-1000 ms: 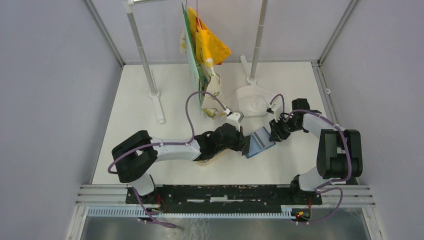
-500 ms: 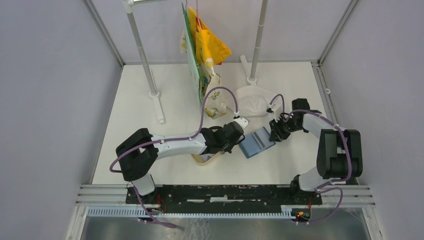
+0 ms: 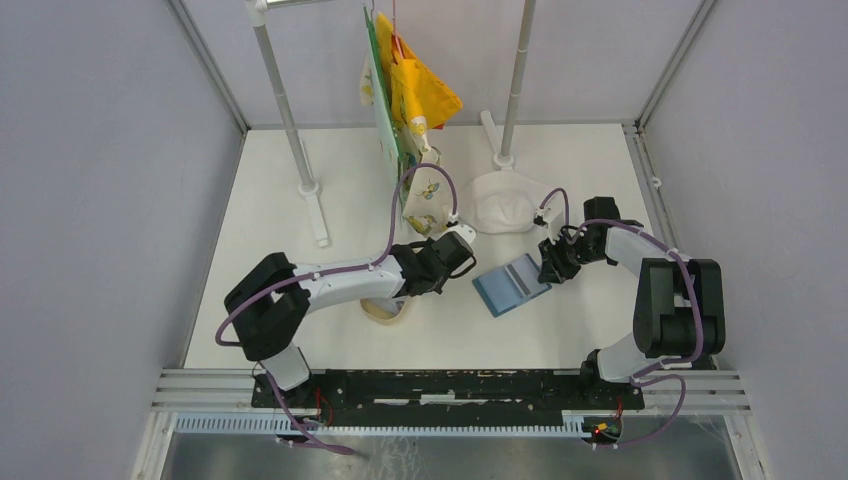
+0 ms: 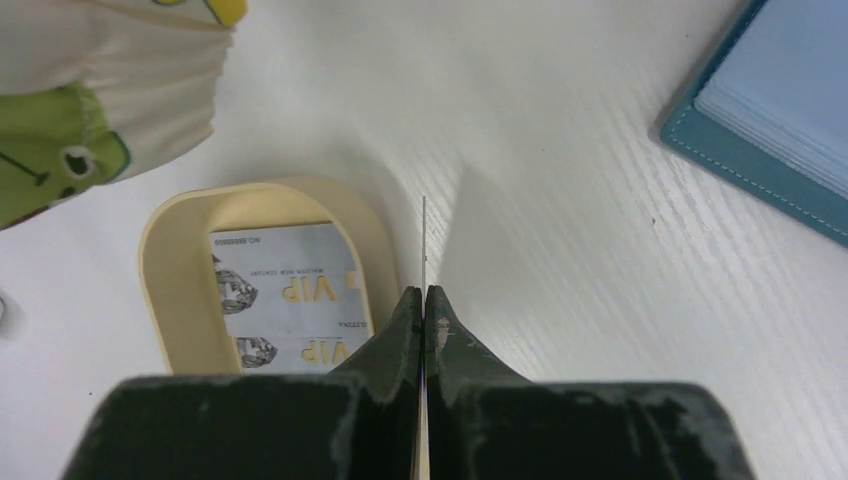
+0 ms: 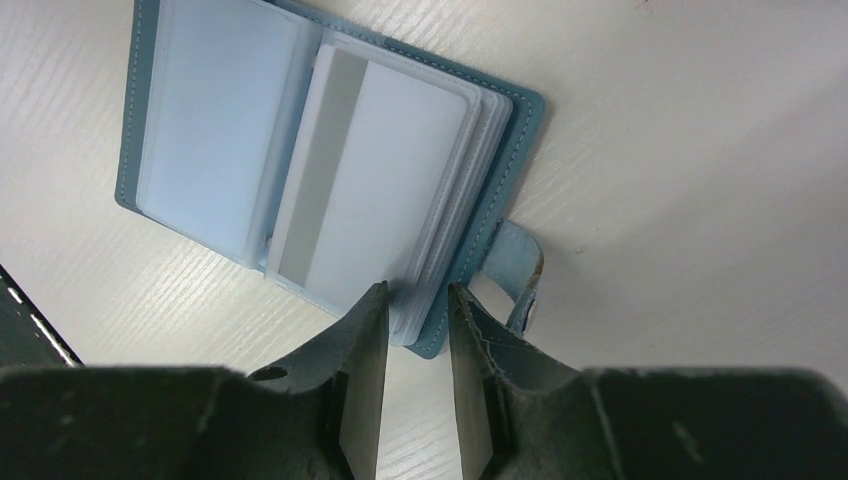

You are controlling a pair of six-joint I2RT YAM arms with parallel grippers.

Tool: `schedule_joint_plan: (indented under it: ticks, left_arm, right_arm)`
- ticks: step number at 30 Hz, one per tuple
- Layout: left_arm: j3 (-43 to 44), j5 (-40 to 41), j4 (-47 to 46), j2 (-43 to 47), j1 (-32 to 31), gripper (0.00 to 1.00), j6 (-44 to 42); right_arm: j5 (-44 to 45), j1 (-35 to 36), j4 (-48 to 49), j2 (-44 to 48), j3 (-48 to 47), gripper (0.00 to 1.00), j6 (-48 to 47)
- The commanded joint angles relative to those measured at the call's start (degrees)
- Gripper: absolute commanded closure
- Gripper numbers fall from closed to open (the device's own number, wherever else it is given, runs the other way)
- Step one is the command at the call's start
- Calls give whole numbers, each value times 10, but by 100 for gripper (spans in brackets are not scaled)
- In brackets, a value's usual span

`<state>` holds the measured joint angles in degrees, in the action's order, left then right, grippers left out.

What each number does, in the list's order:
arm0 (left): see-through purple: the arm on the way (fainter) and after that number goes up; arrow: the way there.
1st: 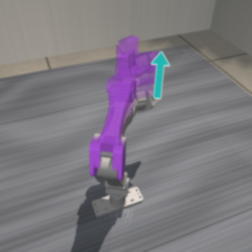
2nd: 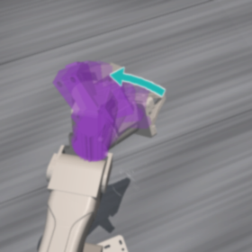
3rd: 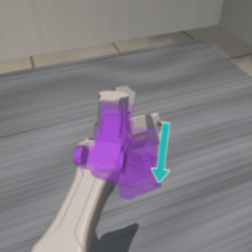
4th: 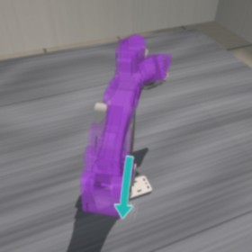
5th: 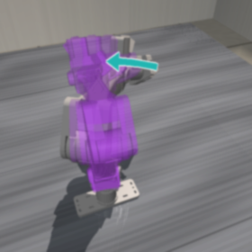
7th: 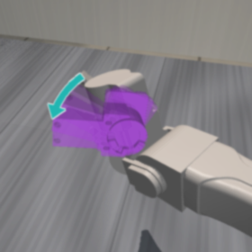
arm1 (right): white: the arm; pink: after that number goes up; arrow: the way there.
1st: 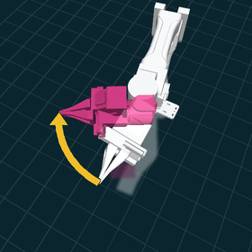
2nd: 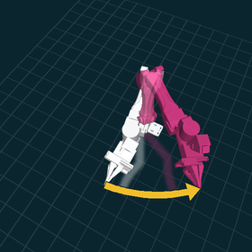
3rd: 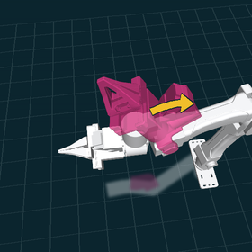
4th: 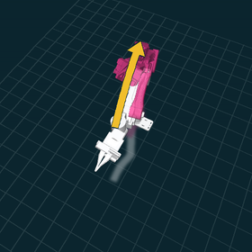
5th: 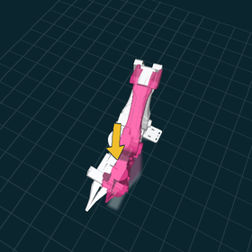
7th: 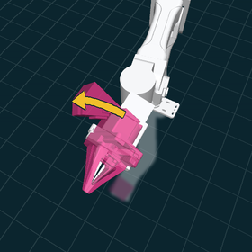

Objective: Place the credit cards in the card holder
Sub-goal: Insert the credit card into the card holder.

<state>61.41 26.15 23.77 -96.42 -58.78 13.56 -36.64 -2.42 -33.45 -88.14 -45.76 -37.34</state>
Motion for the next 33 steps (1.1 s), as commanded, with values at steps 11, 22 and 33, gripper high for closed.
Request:
schedule_joint_plan:
  ticks: [11, 22, 33]
  left_arm:
    - [-141, -197, -467, 46, -12, 98, 401]
    - [-204, -108, -796, -82, -26, 98, 594]
    - [-196, -99, -912, -195, -28, 98, 694]
  right_arm:
    - [-26, -1, 3, 0, 1, 66, -8]
    - [-25, -2, 3, -5, 1, 66, -12]
    - [-24, -2, 4, -3, 1, 66, -10]
